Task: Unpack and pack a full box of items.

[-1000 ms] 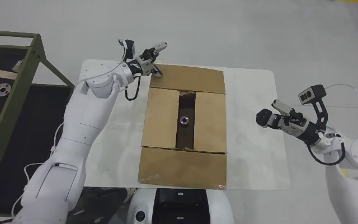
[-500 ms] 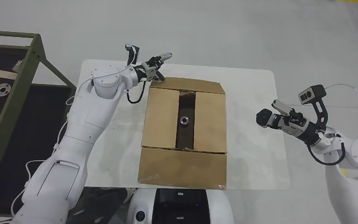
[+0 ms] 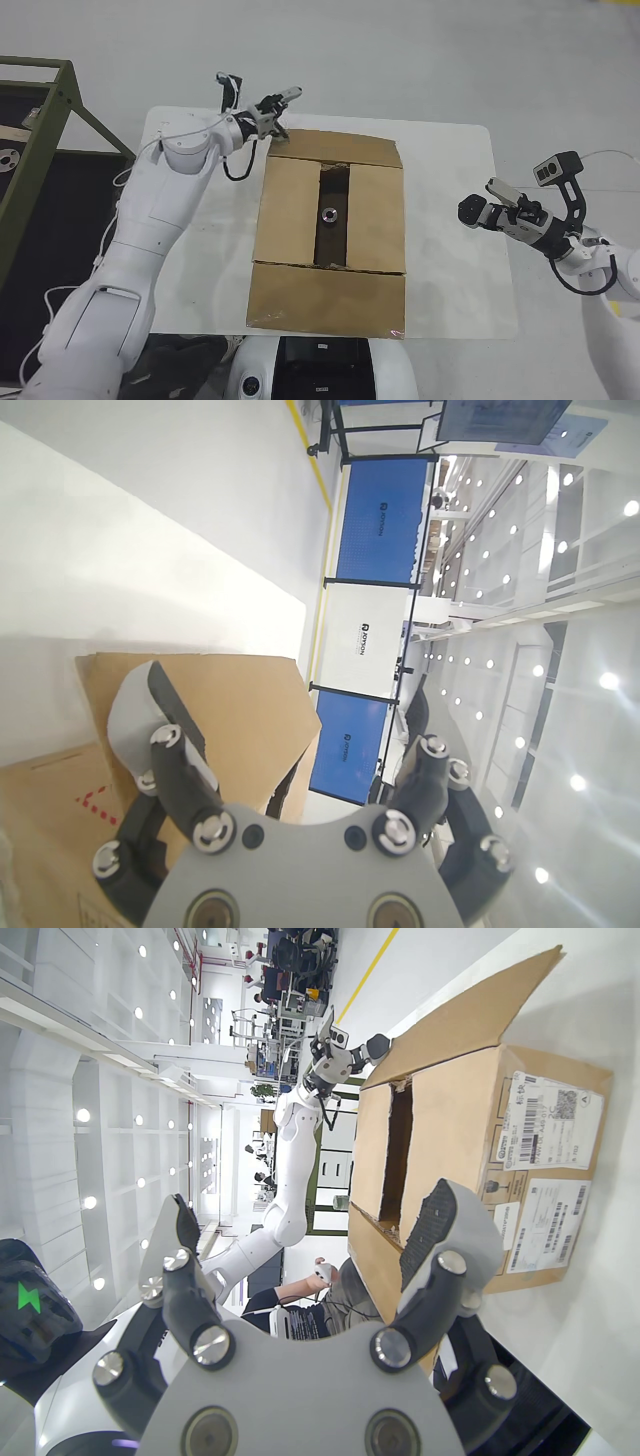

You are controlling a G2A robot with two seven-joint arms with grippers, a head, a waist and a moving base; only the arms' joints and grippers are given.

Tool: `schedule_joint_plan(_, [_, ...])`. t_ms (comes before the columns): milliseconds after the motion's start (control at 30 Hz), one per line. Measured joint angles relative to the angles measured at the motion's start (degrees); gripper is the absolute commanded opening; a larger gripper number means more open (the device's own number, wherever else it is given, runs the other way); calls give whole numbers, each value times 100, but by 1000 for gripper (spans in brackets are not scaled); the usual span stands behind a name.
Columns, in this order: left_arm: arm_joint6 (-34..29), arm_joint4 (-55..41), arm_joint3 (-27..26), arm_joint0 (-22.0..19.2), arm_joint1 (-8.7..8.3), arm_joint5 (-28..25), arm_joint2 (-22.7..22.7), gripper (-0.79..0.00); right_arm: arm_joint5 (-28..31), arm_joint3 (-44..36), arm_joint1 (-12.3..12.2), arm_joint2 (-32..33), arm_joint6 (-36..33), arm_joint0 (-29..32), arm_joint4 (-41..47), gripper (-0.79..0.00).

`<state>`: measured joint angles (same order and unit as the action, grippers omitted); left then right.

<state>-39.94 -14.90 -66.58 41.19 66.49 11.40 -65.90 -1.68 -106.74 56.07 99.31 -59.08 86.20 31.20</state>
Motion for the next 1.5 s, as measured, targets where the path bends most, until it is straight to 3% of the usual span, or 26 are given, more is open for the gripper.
schedule_joint_plan(167, [121, -210, -410, 232, -50, -210, -319, 0, 0, 0, 0, 0, 0, 0, 0, 0])
schedule_joint_plan(333, [-32, -329, -1097, 793, -169, -419, -789, 0, 0, 0, 0, 0, 0, 0, 0, 0])
schedule_joint_plan(600, [-640, -433, -2109, 1694, -382, -450, -1664, 0, 0, 0, 0, 0, 0, 0, 0, 0])
schedule_joint_plan(800, [-1193, -359, -2568, 2202, -529, -601, -2308, 0, 0, 0, 0, 0, 0, 0, 0, 0])
schedule_joint_plan(1200, [-2032, -283, -2522, 2868, -757, -663, -3349, 0, 0, 0, 0, 0, 0, 0, 0, 0])
schedule_joint_plan(1500, [-2120, -298, -2344, 2868, -866, -639, -3730, 0, 0, 0, 0, 0, 0, 0, 0, 0])
